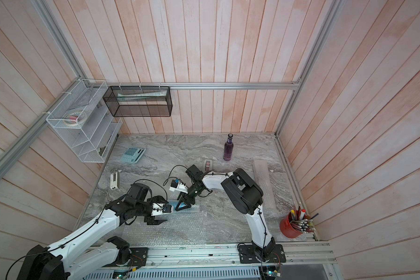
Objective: Wrap wine bottles in bubble wrap
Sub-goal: Wrap the wine bottle in bubble wrap.
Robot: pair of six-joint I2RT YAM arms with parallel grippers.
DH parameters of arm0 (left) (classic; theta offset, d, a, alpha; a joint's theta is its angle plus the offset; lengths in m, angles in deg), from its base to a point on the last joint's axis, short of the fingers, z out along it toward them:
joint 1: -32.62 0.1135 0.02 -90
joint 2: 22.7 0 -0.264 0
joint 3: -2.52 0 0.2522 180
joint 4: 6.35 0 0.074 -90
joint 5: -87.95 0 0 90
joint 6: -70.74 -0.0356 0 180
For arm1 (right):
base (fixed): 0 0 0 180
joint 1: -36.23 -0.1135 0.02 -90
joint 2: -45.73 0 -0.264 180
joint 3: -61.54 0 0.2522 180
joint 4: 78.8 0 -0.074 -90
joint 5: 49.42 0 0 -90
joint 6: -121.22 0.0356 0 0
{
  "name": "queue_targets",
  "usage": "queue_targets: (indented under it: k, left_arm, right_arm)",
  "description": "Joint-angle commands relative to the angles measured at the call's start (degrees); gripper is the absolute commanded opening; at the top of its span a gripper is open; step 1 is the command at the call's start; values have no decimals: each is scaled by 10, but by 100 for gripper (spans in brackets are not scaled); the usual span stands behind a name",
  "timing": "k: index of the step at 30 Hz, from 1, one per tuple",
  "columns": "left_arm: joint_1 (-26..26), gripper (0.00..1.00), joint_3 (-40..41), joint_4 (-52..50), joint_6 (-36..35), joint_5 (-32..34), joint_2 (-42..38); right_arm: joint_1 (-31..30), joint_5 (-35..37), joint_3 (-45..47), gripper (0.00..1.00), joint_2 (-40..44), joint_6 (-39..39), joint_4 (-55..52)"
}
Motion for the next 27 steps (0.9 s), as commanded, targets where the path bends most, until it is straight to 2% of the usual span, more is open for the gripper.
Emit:
queue_targets:
  k: [1, 4, 6, 10, 16, 18, 20, 27]
  left_arm:
    - [-13, 81, 18, 84, 1, 39, 25]
    - [-19, 80, 25, 130, 3, 70, 37]
    - [-24, 80, 27, 134, -5, 76, 48]
    - [-41, 77, 41, 146, -17, 130, 64]
    - [-43, 65, 11, 130, -21, 172, 108]
    - [-44, 58, -2, 118, -11, 171, 118]
    - [-44, 42, -12, 100, -1, 160, 119]
    - [-30, 36, 1, 60, 32, 99, 88]
  right_arm:
    - [-6, 3, 6, 55, -28, -11, -39]
    - [-8, -2, 3, 55, -31, -11, -44]
    - [-10, -3, 2, 55, -32, -11, -46]
    - [-11, -6, -3, 55, -33, -14, -56]
    - [-16, -8, -17, 55, -35, -25, -78]
    - [-17, -5, -21, 56, -32, -25, -80]
    - [-16, 4, -24, 58, -24, -25, -79]
    - [-1, 27, 11, 68, 60, 10, -23]
